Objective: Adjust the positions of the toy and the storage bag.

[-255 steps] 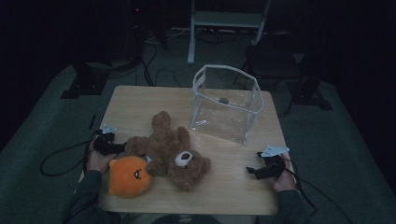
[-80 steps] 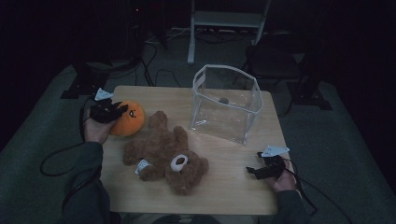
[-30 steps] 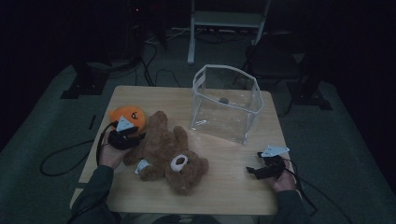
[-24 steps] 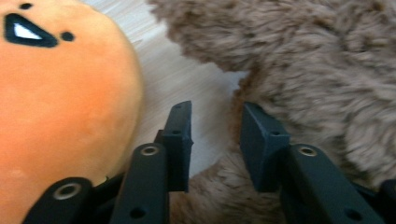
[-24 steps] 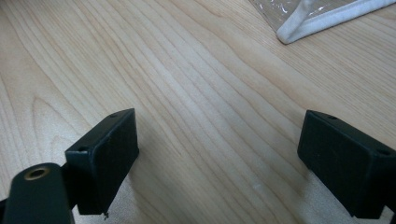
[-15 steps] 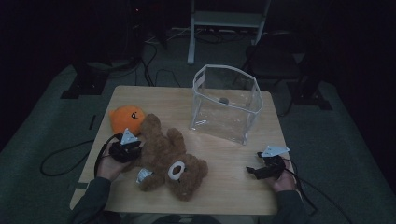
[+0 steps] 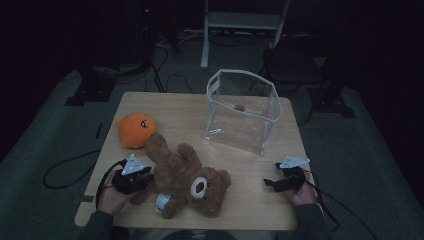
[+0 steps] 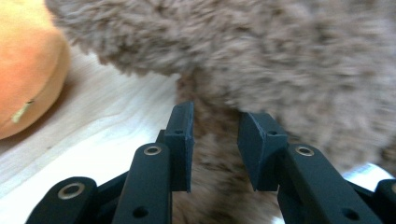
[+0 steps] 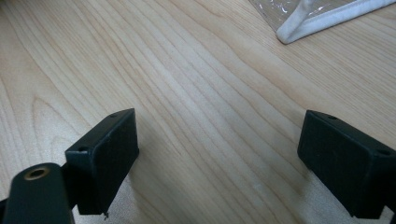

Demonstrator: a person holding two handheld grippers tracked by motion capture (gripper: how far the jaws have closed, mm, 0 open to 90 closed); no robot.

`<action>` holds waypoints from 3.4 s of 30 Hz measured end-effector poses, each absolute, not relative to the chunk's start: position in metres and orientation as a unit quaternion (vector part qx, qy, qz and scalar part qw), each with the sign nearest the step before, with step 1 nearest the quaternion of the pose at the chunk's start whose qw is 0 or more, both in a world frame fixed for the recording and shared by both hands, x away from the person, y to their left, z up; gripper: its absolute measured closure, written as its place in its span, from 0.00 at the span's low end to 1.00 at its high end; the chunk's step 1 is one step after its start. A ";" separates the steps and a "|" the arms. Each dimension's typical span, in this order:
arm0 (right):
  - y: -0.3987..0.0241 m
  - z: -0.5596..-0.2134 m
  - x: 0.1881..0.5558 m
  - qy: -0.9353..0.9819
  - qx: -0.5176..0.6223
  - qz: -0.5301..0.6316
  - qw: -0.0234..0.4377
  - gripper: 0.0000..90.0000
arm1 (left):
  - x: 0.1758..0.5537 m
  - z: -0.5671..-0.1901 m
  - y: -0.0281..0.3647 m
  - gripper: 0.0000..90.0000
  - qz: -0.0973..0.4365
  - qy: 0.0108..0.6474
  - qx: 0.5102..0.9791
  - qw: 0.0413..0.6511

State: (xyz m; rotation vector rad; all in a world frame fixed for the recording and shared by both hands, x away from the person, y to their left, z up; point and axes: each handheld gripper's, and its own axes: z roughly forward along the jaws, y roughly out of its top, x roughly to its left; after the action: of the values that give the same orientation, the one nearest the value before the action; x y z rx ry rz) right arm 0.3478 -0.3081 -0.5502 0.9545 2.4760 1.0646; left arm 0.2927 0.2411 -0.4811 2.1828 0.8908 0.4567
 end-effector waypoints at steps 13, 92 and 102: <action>-0.308 -0.550 0.348 0.857 0.330 0.369 0.141 0.13 | 0.287 -0.473 0.230 0.66 0.170 0.324 0.852 0.376; -0.308 -0.550 0.348 0.858 0.330 0.369 0.140 0.13 | 0.466 -0.379 0.093 0.62 0.201 0.276 0.835 0.432; -0.308 -0.550 0.348 0.858 0.329 0.369 0.140 0.13 | 0.493 -0.397 0.081 0.74 0.189 0.316 0.833 0.412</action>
State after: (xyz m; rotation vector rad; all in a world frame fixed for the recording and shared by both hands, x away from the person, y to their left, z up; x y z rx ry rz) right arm 0.3482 -0.3083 -0.5502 0.9512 2.4776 1.0669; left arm 0.4926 0.0813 -0.3969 2.0960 0.7958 0.4745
